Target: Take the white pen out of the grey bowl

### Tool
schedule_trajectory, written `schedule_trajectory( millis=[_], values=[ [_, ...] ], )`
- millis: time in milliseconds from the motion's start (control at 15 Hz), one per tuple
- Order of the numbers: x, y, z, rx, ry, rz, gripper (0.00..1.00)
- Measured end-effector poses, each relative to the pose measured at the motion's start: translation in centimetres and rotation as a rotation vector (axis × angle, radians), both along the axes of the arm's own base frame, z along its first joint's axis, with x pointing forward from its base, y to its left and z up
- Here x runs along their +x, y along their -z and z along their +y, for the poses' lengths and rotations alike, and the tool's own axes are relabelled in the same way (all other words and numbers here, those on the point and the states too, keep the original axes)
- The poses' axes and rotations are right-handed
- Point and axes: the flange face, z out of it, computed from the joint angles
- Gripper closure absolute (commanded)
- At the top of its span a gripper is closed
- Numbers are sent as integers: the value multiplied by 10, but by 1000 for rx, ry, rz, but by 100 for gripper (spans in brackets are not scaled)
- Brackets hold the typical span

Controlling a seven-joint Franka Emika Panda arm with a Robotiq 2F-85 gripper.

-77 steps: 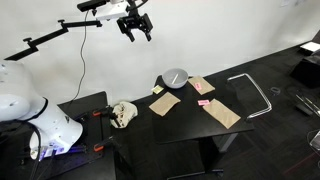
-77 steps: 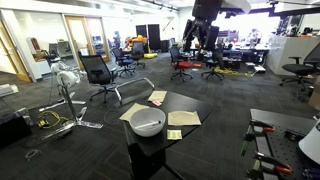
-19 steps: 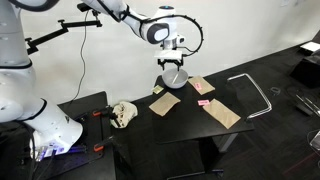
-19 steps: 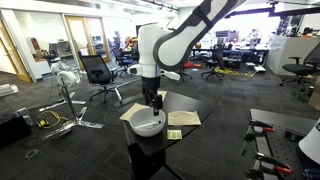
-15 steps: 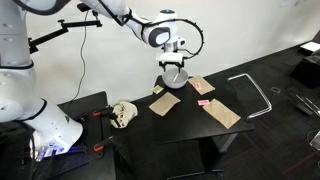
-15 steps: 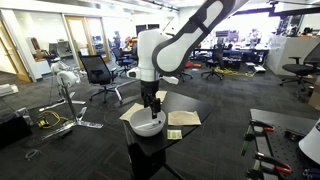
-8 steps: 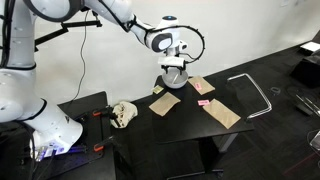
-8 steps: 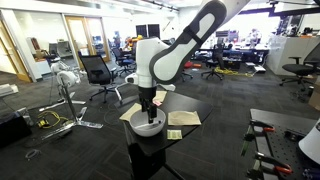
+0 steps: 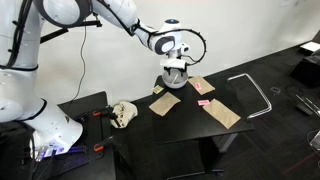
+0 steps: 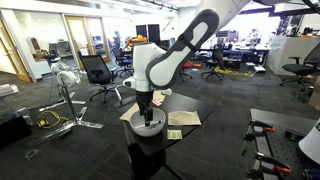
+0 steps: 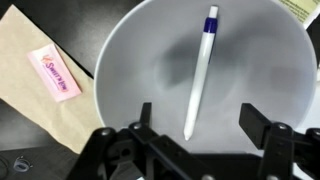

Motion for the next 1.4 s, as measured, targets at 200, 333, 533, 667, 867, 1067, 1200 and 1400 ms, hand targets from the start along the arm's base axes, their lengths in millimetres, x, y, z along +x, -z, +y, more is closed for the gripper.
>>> schedule_trajectory(
  millis=[200,333,533,667,867,1067,1200,1400],
  values=[
    [5,8,1,-2,3,1,21],
    [9,14,1,-5,8,2,29],
    [15,23,2,-5,10,2,50],
    [19,29,3,-4,10,2,58],
    [24,37,6,0,9,2,82],
    [29,39,9,5,7,-3,100],
    [30,39,10,6,5,-5,97],
    [30,39,11,7,3,-6,97]
  ],
)
